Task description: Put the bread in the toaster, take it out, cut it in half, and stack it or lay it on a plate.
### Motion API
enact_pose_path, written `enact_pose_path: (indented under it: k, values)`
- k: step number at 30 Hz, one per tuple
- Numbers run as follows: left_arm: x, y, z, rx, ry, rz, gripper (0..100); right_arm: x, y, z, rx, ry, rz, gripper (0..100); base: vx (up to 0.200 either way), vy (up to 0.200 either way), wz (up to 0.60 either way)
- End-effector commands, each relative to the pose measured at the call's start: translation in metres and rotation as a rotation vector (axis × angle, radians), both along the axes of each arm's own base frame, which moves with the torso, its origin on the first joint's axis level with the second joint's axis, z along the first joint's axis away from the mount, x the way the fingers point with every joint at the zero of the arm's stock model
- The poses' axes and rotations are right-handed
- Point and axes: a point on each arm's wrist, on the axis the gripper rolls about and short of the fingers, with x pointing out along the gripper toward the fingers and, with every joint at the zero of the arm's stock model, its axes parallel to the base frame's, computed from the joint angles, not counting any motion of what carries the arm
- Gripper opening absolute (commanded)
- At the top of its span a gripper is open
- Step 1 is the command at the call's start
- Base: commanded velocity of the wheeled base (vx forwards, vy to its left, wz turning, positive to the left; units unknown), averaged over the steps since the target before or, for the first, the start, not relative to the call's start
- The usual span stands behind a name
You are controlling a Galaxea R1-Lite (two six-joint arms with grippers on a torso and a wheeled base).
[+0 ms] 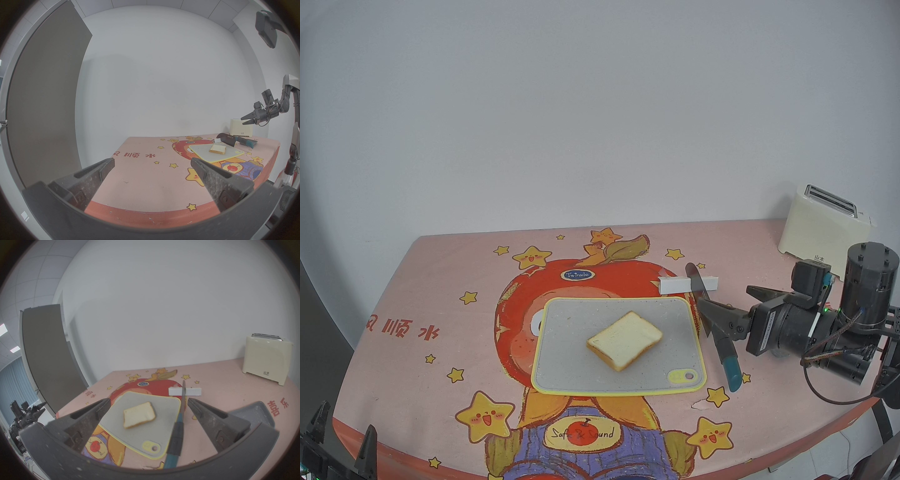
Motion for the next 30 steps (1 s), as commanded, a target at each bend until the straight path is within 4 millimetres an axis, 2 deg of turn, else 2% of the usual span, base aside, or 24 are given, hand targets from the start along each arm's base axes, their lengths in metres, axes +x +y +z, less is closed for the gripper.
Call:
enact_pose_path:
  k: [1, 10, 24, 30]
  values:
    - [0.0, 0.0, -0.005, -0.001, 0.002, 0.002, 100, 0.001, 0.0, 0.001, -0.009, -0.001, -0.022, 100, 0.0, 0.0, 0.0]
    - [0.0, 0.0, -0.005, 0.001, 0.002, 0.0, 100, 0.014, 0.01, -0.011, -0.074, 0.002, -0.138, 100, 0.0, 0.0, 0.0]
    - [0.0, 0.0, -0.005, -0.001, 0.001, 0.0, 100, 0.02, 0.015, -0.029, -0.141, 0.047, -0.173, 100, 0.0, 0.0, 0.0]
    - [0.0, 0.0, -0.005, 0.001, 0.001, 0.0, 100, 0.025, 0.017, -0.045, -0.181, 0.093, -0.18, 100, 0.0, 0.0, 0.0]
